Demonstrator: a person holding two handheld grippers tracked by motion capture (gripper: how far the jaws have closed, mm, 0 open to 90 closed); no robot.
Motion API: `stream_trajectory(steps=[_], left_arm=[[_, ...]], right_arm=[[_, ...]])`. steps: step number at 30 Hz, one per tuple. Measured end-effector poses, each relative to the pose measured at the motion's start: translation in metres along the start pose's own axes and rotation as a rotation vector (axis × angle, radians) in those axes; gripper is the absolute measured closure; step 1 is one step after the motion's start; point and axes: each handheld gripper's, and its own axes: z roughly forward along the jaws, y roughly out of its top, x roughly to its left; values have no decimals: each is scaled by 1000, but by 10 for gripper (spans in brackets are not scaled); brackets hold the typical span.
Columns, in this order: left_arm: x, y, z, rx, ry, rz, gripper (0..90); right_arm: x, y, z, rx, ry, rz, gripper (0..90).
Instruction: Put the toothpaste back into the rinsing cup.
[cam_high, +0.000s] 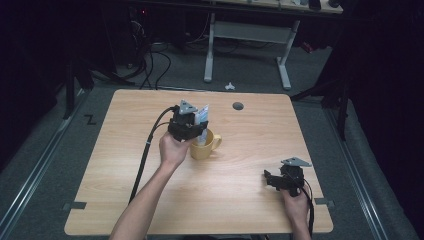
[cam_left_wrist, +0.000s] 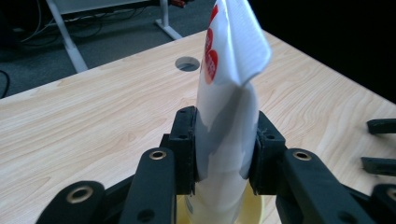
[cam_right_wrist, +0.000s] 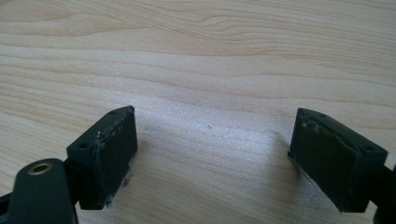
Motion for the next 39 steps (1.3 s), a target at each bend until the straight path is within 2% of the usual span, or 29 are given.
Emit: stream_trajectory(steps=[5, 15, 23, 39], left_arm=[[-1, -5, 3, 9, 11, 10, 676], [2, -14, 14, 16, 10, -4, 674], [1, -18, 19, 25, 23, 11, 674], [0, -26, 30, 53, 28, 8, 673]], right_arm=[[0, 0, 0, -1, 0, -1, 148], [0, 0, 0, -1, 1, -3, 148], [0, 0, 0, -1, 2, -4, 148], [0, 0, 0, -1, 1, -2, 148]])
